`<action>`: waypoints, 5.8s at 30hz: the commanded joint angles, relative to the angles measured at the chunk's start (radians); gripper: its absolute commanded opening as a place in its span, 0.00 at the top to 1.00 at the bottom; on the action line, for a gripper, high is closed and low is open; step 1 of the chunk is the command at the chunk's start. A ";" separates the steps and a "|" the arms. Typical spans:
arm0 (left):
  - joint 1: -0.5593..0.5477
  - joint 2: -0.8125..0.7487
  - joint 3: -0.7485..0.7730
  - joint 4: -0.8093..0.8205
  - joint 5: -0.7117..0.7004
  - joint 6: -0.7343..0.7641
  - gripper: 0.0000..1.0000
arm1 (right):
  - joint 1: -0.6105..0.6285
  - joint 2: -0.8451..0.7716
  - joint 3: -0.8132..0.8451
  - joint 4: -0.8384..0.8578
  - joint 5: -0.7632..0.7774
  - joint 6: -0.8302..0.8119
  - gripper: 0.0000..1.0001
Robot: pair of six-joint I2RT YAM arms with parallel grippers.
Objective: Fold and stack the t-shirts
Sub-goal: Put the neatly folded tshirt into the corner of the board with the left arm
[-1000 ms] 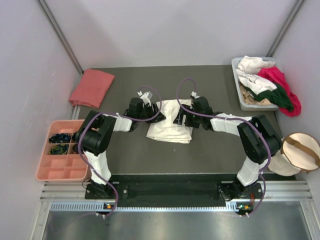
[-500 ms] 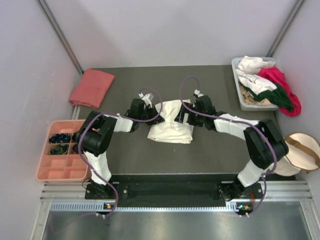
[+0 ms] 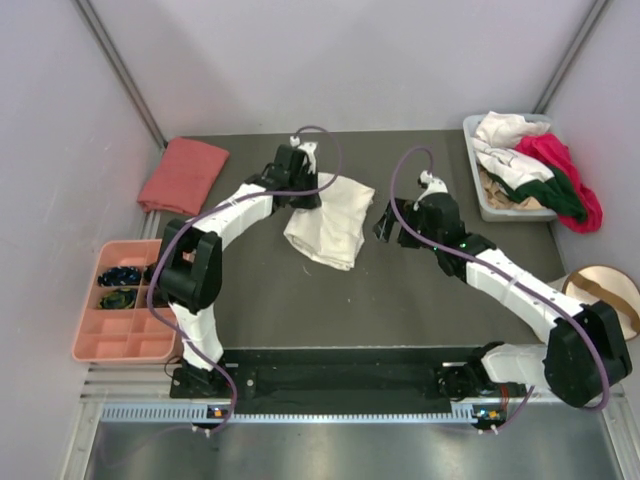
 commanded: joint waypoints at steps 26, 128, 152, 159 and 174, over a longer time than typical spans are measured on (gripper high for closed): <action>0.324 0.262 0.557 -0.268 -0.389 0.658 1.00 | -0.005 0.265 -0.065 0.103 -0.242 0.047 0.01; 0.562 0.471 0.462 0.508 -0.745 1.035 1.00 | -0.006 0.769 0.070 0.286 -0.481 0.115 0.01; 0.657 0.496 0.376 0.626 -0.795 0.978 0.29 | -0.005 0.774 0.090 0.263 -0.484 0.108 0.01; 0.645 0.440 0.345 0.687 -0.858 0.972 0.04 | -0.003 0.766 0.077 0.278 -0.503 0.115 0.01; 0.325 0.313 0.442 0.507 -0.906 0.788 0.01 | -0.005 0.618 0.102 0.189 -0.420 0.060 0.01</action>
